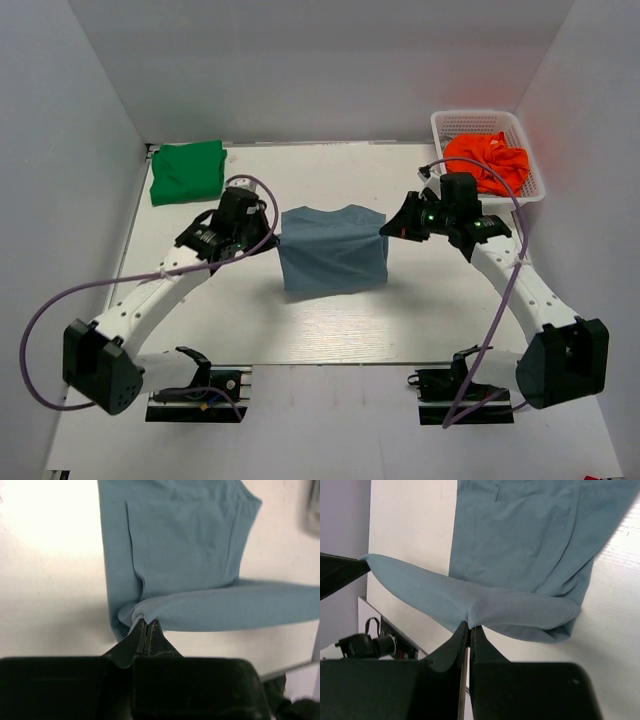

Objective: Fold and stack the t-shirts
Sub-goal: Fold the long partially folded tshirt into a neat square

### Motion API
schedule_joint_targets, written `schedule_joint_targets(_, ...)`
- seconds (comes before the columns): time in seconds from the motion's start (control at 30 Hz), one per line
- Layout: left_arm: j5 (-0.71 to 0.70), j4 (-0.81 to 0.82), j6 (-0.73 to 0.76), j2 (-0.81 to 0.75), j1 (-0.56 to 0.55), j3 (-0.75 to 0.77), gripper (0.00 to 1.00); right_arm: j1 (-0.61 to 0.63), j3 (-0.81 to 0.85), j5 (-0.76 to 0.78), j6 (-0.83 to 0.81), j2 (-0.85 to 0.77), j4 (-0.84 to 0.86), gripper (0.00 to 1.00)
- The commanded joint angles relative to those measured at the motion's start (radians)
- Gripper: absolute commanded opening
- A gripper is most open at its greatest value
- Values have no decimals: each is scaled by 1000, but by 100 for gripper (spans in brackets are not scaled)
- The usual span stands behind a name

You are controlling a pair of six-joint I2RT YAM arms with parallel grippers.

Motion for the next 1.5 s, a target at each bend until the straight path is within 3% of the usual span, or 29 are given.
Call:
schedule_joint_targets(0.0,-169,35,-14,88,19,84,0,-56,3,-18,15,49,102,0)
schedule_joint_targets(0.27,-288,74,4,312,30,251,0,-125,124,-5,-8,223,82,0)
schedule_joint_targets(0.6,-277,100,67,672,104,533,0,-176,355,-4,-40,553,84,0)
schedule_joint_targets(0.77,-208,222,142,819,113,634,0,-197,437,76,-25,704,96,0)
schedule_joint_targets(0.9,-67,447,264,914,113,659,0,-211,509,120,-17,815,158,0)
schedule_joint_targets(1.1,100,448,305,1126,113,858,0,-210,603,134,-24,941,153,0)
schedule_joint_targets(1.27,128,458,293,1138,113,825,0,-203,621,154,-46,985,112,0)
schedule_joint_targets(1.47,191,456,227,976,113,540,0,-158,450,47,-57,944,170,0)
